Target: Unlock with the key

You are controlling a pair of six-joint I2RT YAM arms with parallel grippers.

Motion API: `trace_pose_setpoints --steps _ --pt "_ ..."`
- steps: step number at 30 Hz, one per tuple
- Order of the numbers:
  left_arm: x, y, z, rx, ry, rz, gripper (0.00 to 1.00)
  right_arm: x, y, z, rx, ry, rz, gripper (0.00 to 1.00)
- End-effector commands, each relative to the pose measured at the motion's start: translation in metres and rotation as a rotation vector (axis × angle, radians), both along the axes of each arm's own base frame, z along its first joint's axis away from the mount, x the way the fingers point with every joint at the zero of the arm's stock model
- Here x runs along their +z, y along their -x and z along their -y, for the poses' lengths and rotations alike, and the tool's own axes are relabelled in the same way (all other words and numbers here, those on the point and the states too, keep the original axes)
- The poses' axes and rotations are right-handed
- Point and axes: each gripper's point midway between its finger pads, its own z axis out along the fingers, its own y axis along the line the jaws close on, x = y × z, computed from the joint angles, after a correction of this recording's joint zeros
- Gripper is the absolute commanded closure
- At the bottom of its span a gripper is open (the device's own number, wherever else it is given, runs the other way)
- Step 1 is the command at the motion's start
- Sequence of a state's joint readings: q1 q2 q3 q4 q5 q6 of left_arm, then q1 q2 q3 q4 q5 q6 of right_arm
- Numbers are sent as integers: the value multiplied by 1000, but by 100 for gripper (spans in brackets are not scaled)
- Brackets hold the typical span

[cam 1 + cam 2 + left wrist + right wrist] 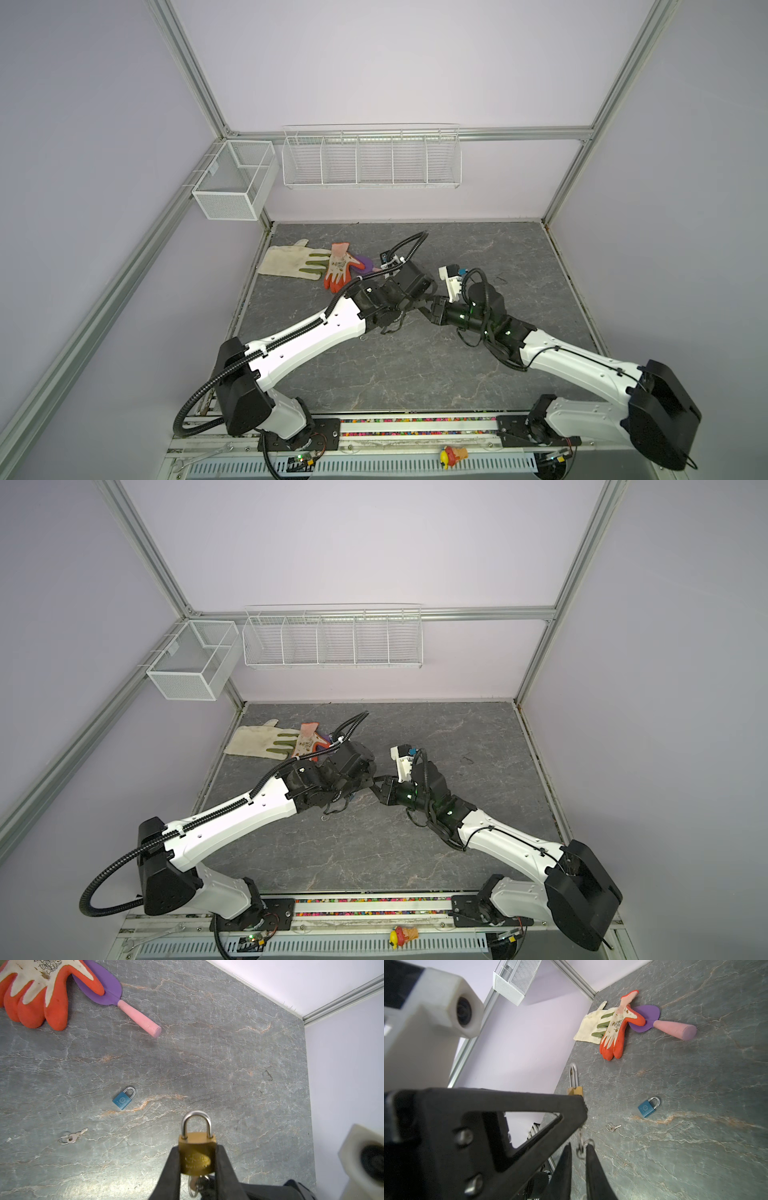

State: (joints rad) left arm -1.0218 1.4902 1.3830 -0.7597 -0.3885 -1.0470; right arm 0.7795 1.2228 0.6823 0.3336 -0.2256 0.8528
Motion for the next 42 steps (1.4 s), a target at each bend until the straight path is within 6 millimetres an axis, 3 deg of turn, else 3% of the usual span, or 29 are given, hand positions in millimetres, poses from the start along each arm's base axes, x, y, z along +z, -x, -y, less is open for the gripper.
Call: trace_pose_setpoints --steps 1,10,22,28,35,38,42 --pt "9 -1 -3 24 29 16 100 5 -3 1 -25 -11 19 84" --pt "12 1 -2 12 48 9 100 8 -5 0 -30 -17 38 92" --pt "-3 15 9 -55 33 -72 100 36 -12 -3 -53 -64 136 94" --pt "-8 30 15 -103 7 -102 100 52 -19 6 -140 -97 194 94" --pt "-14 50 36 -191 20 -162 100 67 -28 7 -199 -132 238 94" --pt "-10 49 37 -192 41 -150 100 69 -29 6 -200 -111 251 94" --pt "-2 36 31 -150 45 -110 100 56 -22 4 -155 -60 236 94"
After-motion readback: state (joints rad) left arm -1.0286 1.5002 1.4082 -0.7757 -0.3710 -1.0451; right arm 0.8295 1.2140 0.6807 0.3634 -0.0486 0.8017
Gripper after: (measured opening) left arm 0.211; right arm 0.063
